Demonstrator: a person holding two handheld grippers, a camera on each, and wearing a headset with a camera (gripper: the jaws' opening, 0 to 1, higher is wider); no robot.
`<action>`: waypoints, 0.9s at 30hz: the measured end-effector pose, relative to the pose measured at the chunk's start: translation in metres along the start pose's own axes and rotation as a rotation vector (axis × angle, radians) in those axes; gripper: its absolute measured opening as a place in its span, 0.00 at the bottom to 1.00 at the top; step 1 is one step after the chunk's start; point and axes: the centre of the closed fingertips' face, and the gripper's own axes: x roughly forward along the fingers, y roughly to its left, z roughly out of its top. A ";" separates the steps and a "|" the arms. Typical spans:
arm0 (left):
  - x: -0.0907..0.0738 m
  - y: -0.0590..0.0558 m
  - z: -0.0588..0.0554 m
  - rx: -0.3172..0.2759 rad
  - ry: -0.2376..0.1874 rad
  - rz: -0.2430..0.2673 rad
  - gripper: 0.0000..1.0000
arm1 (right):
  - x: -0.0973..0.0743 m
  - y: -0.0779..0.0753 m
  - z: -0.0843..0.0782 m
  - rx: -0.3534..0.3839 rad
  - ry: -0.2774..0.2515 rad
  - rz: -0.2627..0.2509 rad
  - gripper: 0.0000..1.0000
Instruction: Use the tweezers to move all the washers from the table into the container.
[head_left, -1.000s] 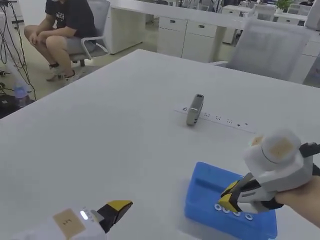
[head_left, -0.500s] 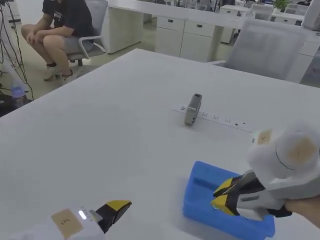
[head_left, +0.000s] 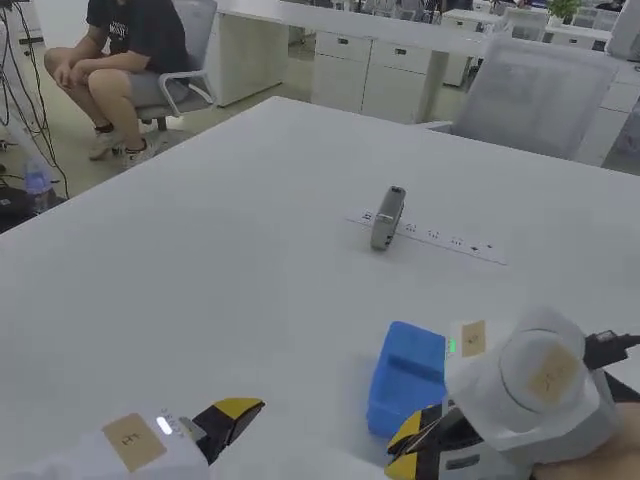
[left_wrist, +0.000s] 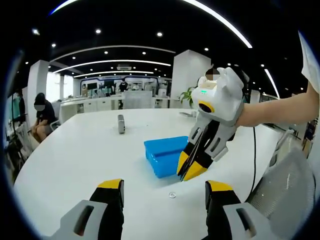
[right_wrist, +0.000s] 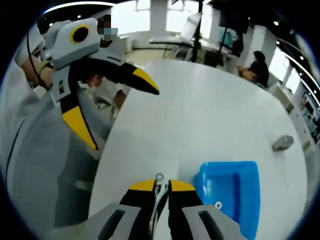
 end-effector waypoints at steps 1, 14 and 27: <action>0.000 0.000 0.000 0.000 0.001 0.000 0.66 | 0.003 0.001 -0.001 -0.008 0.004 0.007 0.05; 0.000 0.000 0.000 0.003 0.002 0.001 0.66 | 0.025 0.002 -0.005 -0.068 0.052 0.053 0.05; 0.000 0.000 0.000 -0.001 0.000 0.003 0.66 | 0.032 0.003 -0.006 -0.089 0.073 0.081 0.05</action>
